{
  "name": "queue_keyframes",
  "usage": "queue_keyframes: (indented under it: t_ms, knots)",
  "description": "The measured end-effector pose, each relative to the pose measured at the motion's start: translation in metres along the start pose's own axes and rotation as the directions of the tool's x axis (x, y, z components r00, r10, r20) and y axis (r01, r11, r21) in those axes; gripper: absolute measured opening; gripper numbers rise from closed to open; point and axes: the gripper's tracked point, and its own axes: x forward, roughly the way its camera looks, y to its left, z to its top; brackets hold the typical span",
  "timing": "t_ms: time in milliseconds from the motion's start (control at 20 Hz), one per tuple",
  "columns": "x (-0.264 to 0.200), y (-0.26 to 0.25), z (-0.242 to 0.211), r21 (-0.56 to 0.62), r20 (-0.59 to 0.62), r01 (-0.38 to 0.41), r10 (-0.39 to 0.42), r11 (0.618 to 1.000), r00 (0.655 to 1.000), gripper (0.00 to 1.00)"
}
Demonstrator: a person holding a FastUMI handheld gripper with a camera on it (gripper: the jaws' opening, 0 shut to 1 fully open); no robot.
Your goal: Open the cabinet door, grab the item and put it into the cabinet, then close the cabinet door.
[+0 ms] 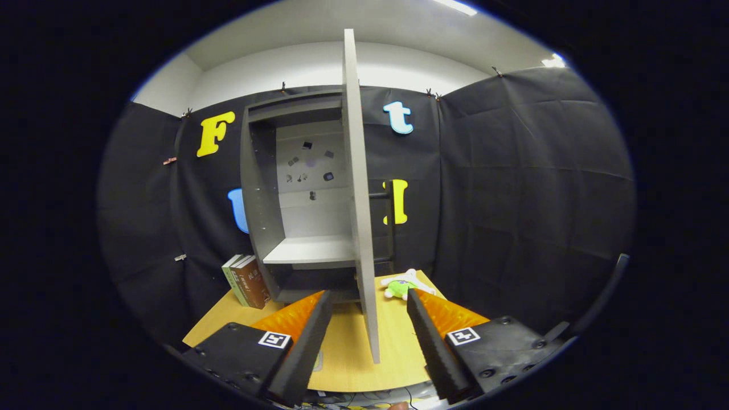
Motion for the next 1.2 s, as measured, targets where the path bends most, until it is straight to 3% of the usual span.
queue_keyframes:
  t_ms: [150,250,700,1200]
  knots:
    - [0.002,0.015,-0.016,0.034,0.007,0.002,-0.002,0.999,1.000,0.96]
    - [0.005,0.032,-0.026,0.040,0.004,-0.015,0.015,0.999,1.000,0.97]
    - [0.040,0.065,-0.103,0.019,-0.151,-0.030,0.032,0.999,0.988,0.98]
    - [0.087,0.093,-0.195,0.055,-0.325,-0.037,0.053,0.998,0.944,0.98]
